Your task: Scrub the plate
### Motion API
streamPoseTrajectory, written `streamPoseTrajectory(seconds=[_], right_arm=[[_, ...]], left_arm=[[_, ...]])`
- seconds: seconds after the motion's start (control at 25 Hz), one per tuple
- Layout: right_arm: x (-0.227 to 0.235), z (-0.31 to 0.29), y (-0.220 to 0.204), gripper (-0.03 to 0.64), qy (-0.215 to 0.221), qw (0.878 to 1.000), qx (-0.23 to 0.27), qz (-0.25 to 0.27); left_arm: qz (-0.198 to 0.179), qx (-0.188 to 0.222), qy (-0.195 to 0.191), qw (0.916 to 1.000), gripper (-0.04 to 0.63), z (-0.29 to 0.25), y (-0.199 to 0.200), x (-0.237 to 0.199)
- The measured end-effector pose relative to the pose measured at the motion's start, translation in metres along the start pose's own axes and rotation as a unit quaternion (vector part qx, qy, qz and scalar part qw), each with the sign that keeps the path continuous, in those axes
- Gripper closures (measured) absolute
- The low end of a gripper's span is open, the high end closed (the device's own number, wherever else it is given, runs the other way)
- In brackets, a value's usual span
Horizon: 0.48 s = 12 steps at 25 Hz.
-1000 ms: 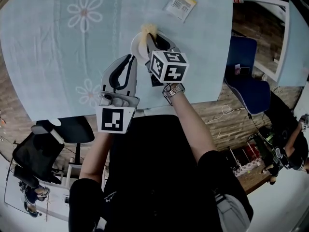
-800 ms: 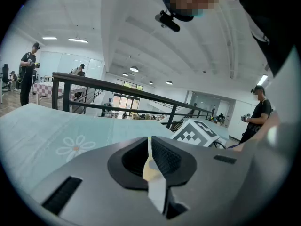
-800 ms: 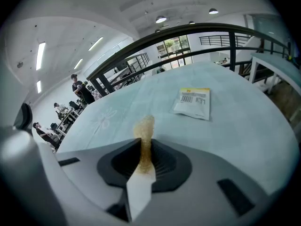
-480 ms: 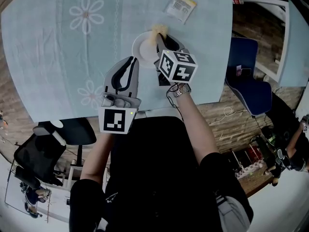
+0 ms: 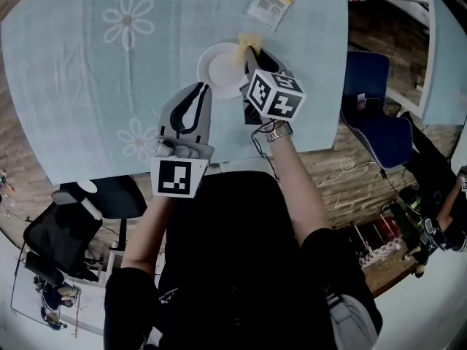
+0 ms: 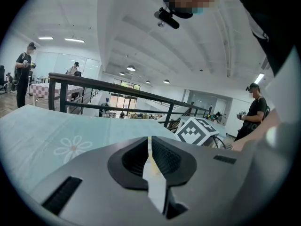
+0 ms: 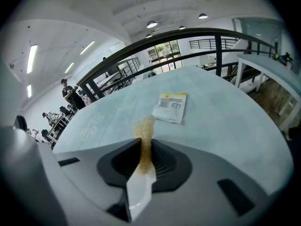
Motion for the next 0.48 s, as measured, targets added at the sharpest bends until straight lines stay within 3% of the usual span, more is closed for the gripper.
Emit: streamPoseTrajectory(seconds=[0.48], right_arm=[[0.018,0.03,0.004,0.557,-0.062,0.997,0.043,-0.019]], left_arm=[[-0.009,0.012,-0.001,0.9999,0.563,0.018,0.002,0.0]])
Point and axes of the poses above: the fingertips, and each gripper's own axes: z backward along the fingers, x to its right, y out of its top, the point moved 4 cm from there along z, backward along the fingers, and after that the axes turned 5 degrees about z, right-handed, at the moved point
